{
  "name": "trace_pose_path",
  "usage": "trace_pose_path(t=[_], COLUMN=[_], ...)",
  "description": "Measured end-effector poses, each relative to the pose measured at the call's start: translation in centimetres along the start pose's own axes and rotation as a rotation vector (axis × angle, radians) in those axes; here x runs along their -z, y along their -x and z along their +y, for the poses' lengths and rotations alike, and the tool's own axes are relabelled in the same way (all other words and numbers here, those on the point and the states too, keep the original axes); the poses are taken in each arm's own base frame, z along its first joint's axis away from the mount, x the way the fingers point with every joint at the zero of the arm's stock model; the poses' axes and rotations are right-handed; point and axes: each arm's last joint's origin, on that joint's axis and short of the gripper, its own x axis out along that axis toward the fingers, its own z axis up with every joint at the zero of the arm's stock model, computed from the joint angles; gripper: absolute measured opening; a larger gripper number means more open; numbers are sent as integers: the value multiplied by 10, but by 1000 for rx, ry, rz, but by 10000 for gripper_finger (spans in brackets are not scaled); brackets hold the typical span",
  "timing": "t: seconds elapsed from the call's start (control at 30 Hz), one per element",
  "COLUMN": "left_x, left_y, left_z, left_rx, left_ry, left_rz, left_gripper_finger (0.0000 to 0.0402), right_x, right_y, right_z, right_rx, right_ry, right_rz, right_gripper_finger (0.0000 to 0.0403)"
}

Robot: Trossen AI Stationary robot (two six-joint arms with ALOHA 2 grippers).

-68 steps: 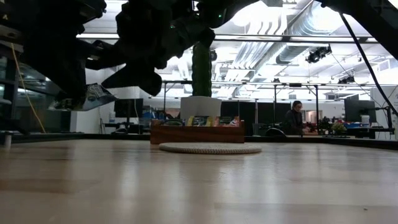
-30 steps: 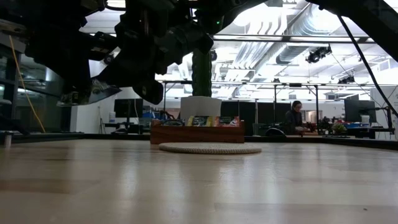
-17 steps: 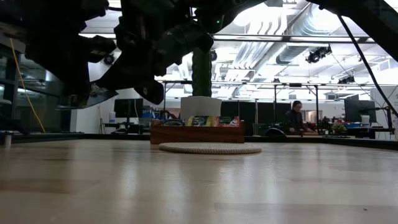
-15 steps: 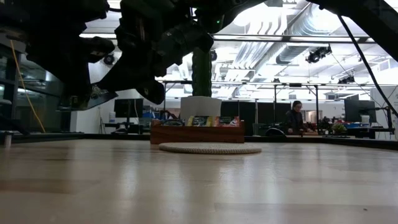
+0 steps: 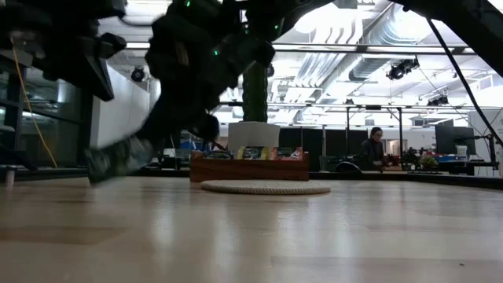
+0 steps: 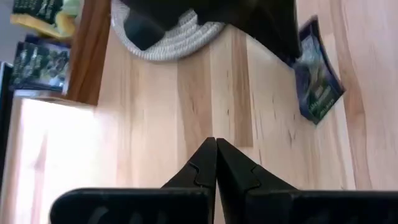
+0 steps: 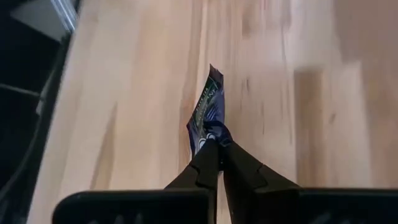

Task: Pick & Place Tea
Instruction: Put the purple tea bag into the left section of the wooden organizer

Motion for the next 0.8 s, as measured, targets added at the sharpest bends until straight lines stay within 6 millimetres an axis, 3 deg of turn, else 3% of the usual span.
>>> trace_pose_path(t=[0.17, 0.37, 0.53, 0.8], left_x=[9, 25, 32, 47], left_y=[12, 23, 41, 64], left_z=[9, 22, 35, 53], left_rx=[-41, -200, -247, -281], left_ry=[54, 270, 381, 479], left_rz=[2, 36, -81, -252], left_gripper_finger=[1, 1, 1, 1], right_x=[-5, -11, -27, -48], right_y=[4, 15, 48, 119], right_z=[4, 15, 31, 59], right_rx=[34, 113, 198, 354], right_ry=[26, 57, 104, 180], right_rz=[-33, -86, -183, -376], right_gripper_finger=[3, 3, 3, 3])
